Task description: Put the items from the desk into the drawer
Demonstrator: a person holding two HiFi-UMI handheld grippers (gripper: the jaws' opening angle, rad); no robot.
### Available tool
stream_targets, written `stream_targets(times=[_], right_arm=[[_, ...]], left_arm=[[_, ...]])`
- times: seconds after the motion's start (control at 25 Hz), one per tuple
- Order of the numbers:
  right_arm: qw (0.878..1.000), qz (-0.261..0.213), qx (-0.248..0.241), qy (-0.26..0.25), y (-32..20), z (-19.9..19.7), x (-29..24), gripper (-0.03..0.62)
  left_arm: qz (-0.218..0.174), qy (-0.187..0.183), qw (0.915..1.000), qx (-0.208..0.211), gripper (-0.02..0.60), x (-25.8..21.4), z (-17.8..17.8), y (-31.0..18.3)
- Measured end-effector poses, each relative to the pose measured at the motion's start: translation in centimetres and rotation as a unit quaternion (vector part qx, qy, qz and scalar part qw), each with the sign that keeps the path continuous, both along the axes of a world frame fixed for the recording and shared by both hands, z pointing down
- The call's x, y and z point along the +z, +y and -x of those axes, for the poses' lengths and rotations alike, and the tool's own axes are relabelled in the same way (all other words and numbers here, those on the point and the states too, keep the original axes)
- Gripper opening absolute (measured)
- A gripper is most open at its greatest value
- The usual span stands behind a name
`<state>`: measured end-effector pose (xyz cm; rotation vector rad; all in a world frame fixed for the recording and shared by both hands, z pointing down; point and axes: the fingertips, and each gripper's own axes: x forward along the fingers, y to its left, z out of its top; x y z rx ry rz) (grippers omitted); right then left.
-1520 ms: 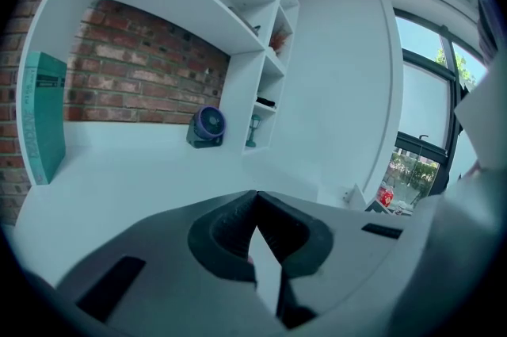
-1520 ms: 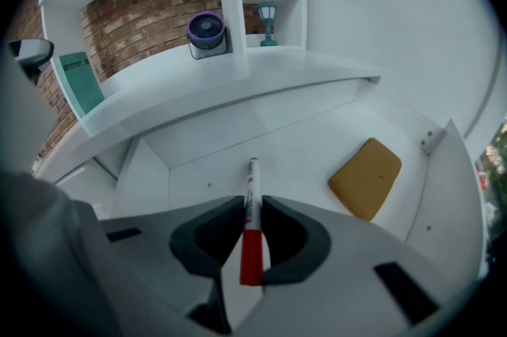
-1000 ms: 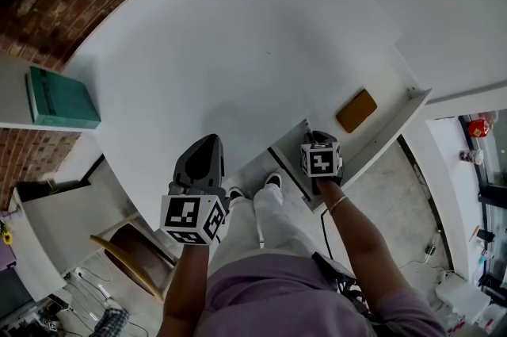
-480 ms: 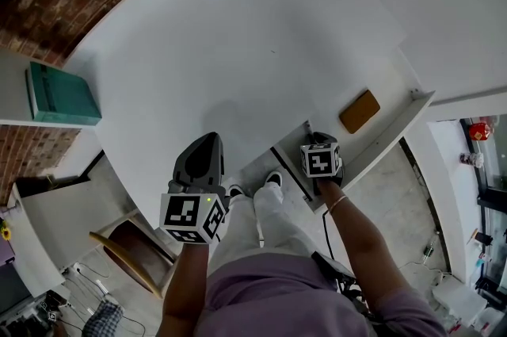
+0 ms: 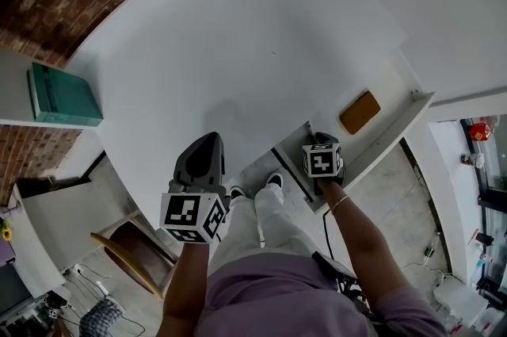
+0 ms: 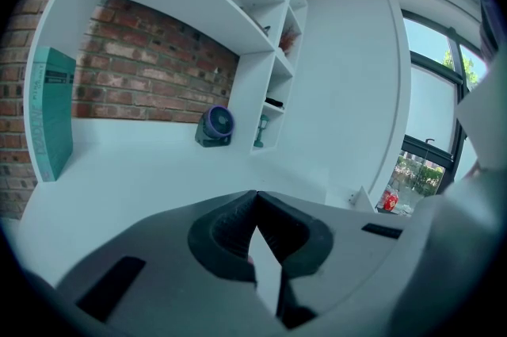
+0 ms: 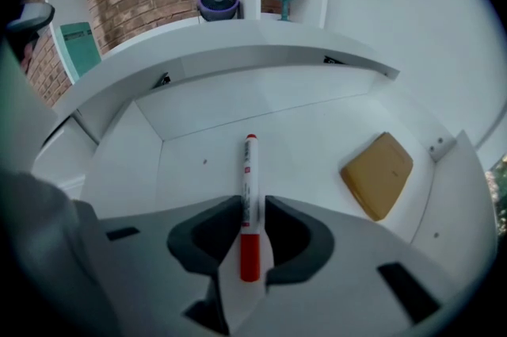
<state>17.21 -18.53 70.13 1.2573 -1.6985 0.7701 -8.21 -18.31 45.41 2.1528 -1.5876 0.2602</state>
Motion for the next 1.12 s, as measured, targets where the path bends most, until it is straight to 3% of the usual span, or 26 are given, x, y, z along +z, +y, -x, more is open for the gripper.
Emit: stream_targets(times=[0.12, 0.44, 0.76, 1.12], right_arm=[[1.0, -0.001, 0.009, -0.019, 0.0, -0.1, -0.2, 0.165], [0.996, -0.041, 0.024, -0.072, -0.1, 0.9, -3.5, 0.172], [0.985, -0.122, 0.031, -0.117, 0.1, 1.5, -10.6, 0.143], [0.963, -0.204, 0.032, -0.171, 0.8, 3.2, -18.8, 0.086]], left_arm=[[-0.001, 0.0, 1.0, 0.001, 0.0, -0.1, -0.1, 0.0], [-0.008, 0.004, 0.9999, 0.008, 0.0, -0.4, -1.1, 0.6], [-0.027, 0.006, 0.9995, 0.017, 0.0, -1.7, -1.4, 0.5], [-0.045, 0.01, 0.9986, 0.026, 0.0, -3.1, -1.1, 1.1]])
